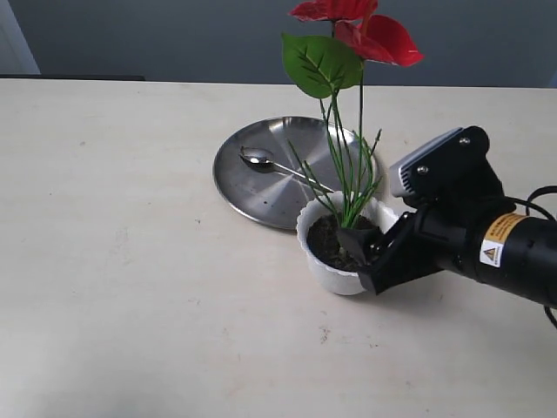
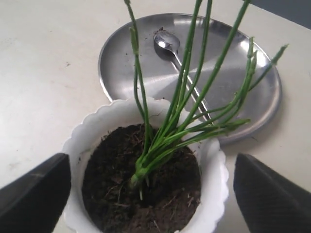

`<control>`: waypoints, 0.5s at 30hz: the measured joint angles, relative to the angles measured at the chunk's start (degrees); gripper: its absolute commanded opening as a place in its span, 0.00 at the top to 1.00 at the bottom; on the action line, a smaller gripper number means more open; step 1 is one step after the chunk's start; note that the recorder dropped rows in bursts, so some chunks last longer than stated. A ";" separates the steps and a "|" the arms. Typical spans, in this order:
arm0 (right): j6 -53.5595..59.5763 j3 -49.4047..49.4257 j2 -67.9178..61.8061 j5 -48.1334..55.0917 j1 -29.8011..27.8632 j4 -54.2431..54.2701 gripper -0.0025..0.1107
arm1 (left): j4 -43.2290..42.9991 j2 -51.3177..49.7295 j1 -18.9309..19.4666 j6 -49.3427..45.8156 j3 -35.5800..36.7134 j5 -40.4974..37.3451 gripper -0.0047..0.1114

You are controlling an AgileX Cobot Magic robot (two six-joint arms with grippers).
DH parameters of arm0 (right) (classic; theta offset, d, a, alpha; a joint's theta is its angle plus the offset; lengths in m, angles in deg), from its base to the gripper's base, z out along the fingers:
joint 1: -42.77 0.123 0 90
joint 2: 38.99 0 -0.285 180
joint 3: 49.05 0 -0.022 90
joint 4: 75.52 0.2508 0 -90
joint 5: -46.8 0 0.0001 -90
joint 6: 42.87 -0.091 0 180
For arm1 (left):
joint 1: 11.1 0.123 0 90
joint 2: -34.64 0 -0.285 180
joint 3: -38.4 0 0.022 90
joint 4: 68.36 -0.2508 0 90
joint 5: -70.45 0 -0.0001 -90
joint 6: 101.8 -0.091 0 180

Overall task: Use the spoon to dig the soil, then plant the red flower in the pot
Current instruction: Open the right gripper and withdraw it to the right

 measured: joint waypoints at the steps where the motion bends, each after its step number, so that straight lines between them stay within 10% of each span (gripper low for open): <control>1: 0.00 0.00 1.53 1.52 0.00 -0.03 0.22 | 0.00 0.00 0.00 0.00 0.00 0.00 0.96; 15: -0.24 0.09 32.53 26.78 0.00 7.70 0.22 | 0.00 0.00 0.00 0.00 0.00 0.00 0.96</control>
